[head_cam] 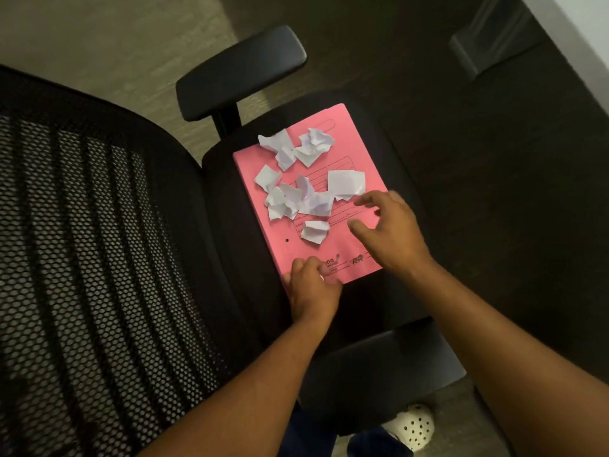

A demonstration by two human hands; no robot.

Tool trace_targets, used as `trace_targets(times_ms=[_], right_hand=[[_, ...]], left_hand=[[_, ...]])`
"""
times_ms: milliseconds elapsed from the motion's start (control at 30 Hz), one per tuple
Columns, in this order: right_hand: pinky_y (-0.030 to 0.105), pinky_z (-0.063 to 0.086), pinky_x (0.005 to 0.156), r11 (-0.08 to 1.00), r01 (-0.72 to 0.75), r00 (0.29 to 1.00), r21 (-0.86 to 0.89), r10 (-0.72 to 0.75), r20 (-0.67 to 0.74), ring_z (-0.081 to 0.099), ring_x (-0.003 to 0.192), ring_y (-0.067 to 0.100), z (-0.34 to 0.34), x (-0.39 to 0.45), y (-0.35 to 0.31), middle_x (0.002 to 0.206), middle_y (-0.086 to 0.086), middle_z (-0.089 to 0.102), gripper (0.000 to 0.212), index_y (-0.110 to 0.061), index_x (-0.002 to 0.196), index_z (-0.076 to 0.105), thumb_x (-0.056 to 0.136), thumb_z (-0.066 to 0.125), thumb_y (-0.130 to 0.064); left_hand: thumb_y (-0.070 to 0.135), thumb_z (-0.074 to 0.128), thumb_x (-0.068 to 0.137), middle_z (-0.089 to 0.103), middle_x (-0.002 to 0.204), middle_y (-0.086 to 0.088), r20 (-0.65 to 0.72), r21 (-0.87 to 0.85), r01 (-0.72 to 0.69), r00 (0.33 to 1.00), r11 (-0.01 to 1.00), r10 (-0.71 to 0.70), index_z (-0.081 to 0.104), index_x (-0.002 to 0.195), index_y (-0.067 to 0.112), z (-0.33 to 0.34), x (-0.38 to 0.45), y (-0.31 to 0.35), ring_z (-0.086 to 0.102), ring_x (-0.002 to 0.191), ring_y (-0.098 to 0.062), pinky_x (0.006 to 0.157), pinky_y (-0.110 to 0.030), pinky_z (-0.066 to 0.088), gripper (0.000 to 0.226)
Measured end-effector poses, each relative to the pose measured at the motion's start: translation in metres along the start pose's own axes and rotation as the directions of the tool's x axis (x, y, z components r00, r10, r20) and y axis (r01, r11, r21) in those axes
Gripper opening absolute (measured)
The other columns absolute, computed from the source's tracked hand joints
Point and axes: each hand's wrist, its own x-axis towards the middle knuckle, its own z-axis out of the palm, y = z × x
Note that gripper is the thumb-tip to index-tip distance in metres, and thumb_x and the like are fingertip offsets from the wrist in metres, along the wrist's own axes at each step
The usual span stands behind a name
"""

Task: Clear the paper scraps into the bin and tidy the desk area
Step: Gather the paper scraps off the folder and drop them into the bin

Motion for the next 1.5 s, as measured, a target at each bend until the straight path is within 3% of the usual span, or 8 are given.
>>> trace_targets(times_ms=[100,333,467,633,767,900,1233,1500], right_hand=[[0.041,0.045,0.104,0.976,0.120,0.993,-0.179,-0.116,0.033,0.035,0.141,0.024,0.014,0.017,-0.014,0.151,-0.002,0.040,0.072,-0.038,0.143,0.050,0.077,0.079,-0.048],[0.075,0.000,0.118,0.792,0.298,0.940,-0.532,-0.148,0.307,-0.016,0.157,0.045,0.057,0.059,-0.023,0.174,0.007,-0.010,0.130,-0.049,0.161,0.006,0.056,0.071,-0.089],[0.078,0.001,0.116,0.757,0.267,0.946,-0.596,-0.088,0.312,-0.019,0.156,0.046,0.074,0.063,-0.018,0.174,0.007,-0.014,0.138,-0.048,0.161,-0.006,0.052,0.062,-0.099],[0.074,0.011,0.118,0.725,0.224,0.968,-0.651,-0.086,0.238,-0.006,0.157,0.049,0.079,0.056,-0.010,0.174,0.010,-0.001,0.126,-0.037,0.164,0.001,0.067,0.056,-0.095],[0.069,0.022,0.119,0.691,0.256,0.965,-0.677,-0.139,0.223,0.008,0.155,0.050,0.075,0.048,-0.004,0.171,0.014,0.011,0.109,-0.031,0.163,0.015,0.078,0.058,-0.084],[0.070,0.024,0.117,0.683,0.265,0.963,-0.681,-0.153,0.221,0.012,0.153,0.049,0.074,0.042,-0.002,0.168,0.015,0.017,0.091,-0.030,0.160,0.025,0.087,0.056,-0.074],[0.056,0.037,0.102,0.599,0.351,0.937,-0.720,-0.229,0.266,0.033,0.140,0.040,0.082,0.026,-0.002,0.156,0.018,0.033,0.052,-0.026,0.147,0.038,0.098,0.055,-0.027],[0.044,0.045,0.090,0.788,0.317,0.941,-0.528,-0.190,0.282,0.043,0.116,0.030,0.084,0.030,-0.009,0.134,0.008,0.048,0.041,-0.013,0.136,0.052,0.097,0.062,-0.014]], left_hand=[[0.002,0.075,0.087,0.058,0.108,0.007,-0.029,-0.083,0.051,0.998,0.995,-0.053,0.058,0.084,0.026,-0.008,0.012,-0.004,0.049,0.109,-0.018,0.063,-0.013,0.032,0.030],[-0.001,0.061,0.096,0.052,0.121,0.001,-0.286,-0.354,0.051,0.945,0.934,-0.160,0.058,0.095,0.021,-0.025,0.030,0.007,0.067,0.108,-0.030,0.069,-0.031,0.057,0.022],[-0.012,0.053,0.094,0.051,0.133,-0.006,-0.464,-0.289,-0.071,0.883,0.955,-0.075,0.065,0.111,0.015,-0.044,0.059,0.014,0.052,0.099,-0.009,0.068,0.002,0.042,0.034],[0.013,0.057,0.101,0.043,0.137,-0.010,-0.355,0.053,-0.221,0.907,0.974,0.225,0.046,0.152,0.025,-0.064,0.109,0.035,0.046,0.072,-0.007,0.055,-0.012,0.043,0.054],[0.060,0.059,0.099,0.036,0.143,-0.015,-0.172,0.323,-0.367,0.884,0.872,0.435,0.022,0.165,0.038,-0.068,0.137,0.035,0.051,0.086,-0.016,0.070,-0.028,0.046,0.079],[0.076,0.054,0.092,0.028,0.155,-0.019,-0.160,0.435,-0.374,0.863,0.819,0.479,0.017,0.163,0.040,-0.065,0.149,0.029,0.067,0.092,-0.031,0.076,-0.040,0.059,0.088],[0.057,0.052,0.103,0.044,0.135,-0.019,-0.059,0.590,-0.400,0.845,0.702,0.531,0.043,0.144,0.024,-0.045,0.150,0.014,0.071,0.077,-0.031,0.062,-0.033,0.042,0.052],[0.032,0.071,0.092,0.048,0.125,-0.013,-0.045,0.347,-0.455,0.865,0.820,0.499,0.052,0.131,0.019,-0.047,0.147,0.018,0.056,0.088,-0.030,0.080,-0.044,0.054,0.046]])
